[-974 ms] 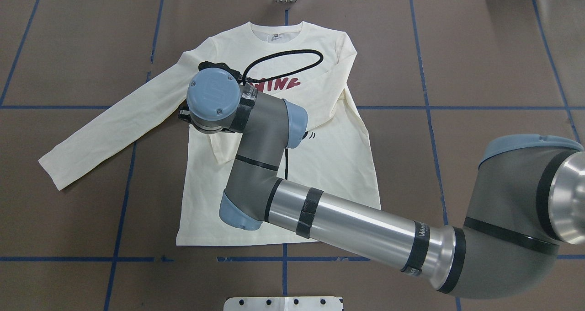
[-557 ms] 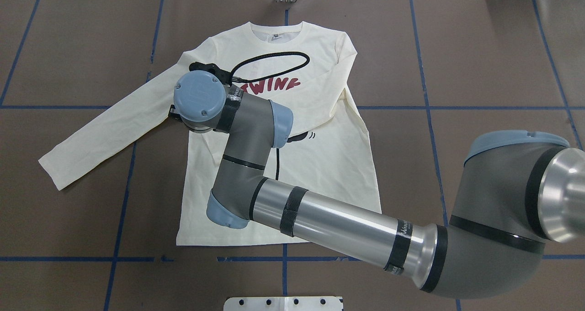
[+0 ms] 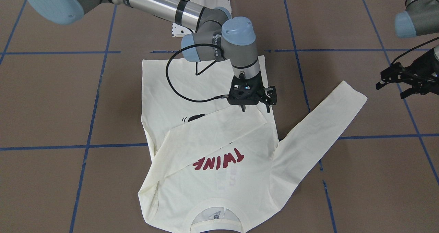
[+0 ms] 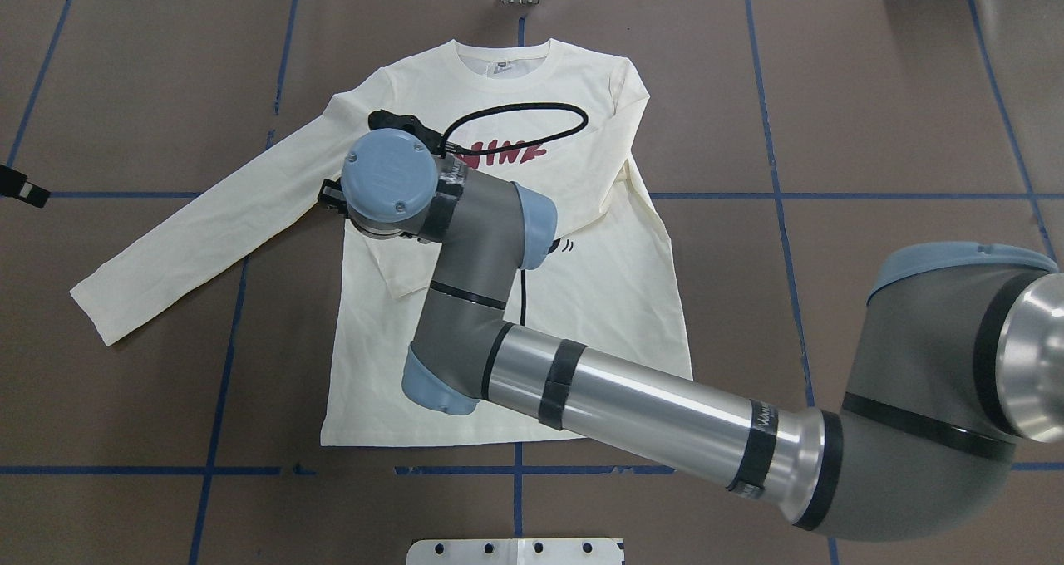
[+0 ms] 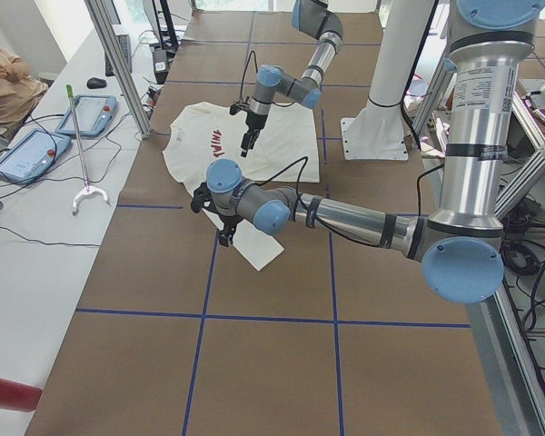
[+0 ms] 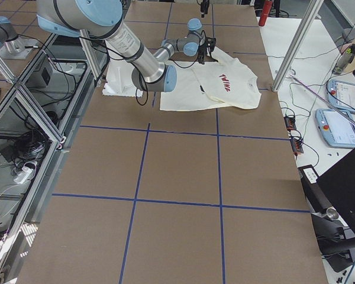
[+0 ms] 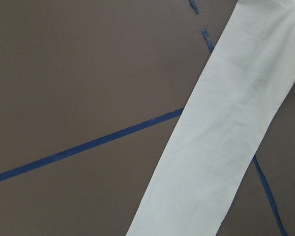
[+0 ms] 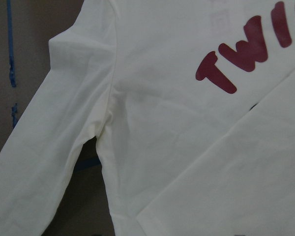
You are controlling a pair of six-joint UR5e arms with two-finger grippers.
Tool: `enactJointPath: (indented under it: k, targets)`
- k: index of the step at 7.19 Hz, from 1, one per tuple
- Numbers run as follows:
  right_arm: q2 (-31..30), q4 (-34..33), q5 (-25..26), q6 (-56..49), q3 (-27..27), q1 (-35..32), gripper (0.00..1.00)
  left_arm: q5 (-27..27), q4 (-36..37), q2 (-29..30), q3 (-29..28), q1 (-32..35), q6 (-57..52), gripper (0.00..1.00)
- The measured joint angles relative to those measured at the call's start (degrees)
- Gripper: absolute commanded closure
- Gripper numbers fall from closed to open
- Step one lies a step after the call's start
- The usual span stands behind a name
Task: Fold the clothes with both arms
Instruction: 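Release the sleeve and withdraw the right gripper while the left arm approaches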
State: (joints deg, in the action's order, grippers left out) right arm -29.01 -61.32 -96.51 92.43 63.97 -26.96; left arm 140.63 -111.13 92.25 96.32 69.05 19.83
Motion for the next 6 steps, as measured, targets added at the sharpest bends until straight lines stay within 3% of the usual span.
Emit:
enactJointPath:
  k: [4,6]
  targets:
    - [-26.73,-3.8,-17.54,-4.46,27.09,-12.3,0.01,-0.7,-9.05,-0.33,-7.17,-6.92,11.32,0.1]
    - [-37.76,-3.77,-23.11,-14.27,33.92,-17.95,0.01,-1.4,-12.15,-0.86,-8.63,-9.12,14.76,0.16]
